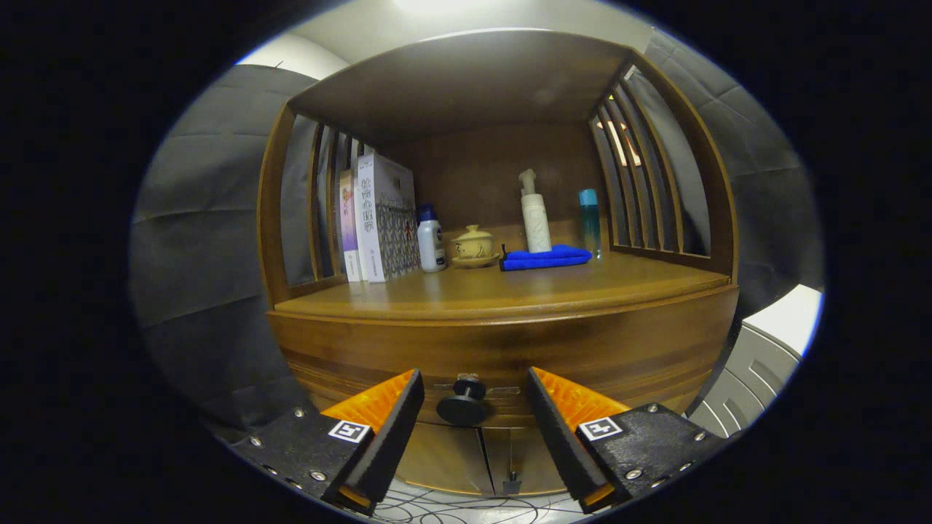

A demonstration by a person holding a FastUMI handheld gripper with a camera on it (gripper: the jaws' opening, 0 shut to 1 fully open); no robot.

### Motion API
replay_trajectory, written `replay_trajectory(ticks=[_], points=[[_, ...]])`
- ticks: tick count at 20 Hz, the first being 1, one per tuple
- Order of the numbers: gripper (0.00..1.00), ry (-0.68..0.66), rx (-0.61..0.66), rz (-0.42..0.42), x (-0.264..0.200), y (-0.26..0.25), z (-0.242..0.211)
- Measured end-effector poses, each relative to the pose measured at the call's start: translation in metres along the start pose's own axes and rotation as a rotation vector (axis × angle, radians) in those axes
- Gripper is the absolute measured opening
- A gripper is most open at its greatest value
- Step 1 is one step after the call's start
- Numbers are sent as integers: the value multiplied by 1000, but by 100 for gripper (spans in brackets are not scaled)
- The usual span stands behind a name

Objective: Pull open the drawer, take out the items inside it, and place them on the countertop above the cabinet.

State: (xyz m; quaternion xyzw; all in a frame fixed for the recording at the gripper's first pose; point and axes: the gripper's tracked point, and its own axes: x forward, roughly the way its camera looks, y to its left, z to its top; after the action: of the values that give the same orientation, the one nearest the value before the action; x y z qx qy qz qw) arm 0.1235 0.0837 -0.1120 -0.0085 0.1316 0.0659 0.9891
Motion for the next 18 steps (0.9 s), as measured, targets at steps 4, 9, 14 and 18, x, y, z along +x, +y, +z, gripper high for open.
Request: replay_trajectory(ticks=[4, 9, 14, 18], points=[[72, 40, -25, 7, 10, 7, -16], [48, 40, -48, 0, 13, 10, -19], [30, 62, -30, -15, 9, 9, -18], [30, 67, -38, -22, -9, 9, -21]])
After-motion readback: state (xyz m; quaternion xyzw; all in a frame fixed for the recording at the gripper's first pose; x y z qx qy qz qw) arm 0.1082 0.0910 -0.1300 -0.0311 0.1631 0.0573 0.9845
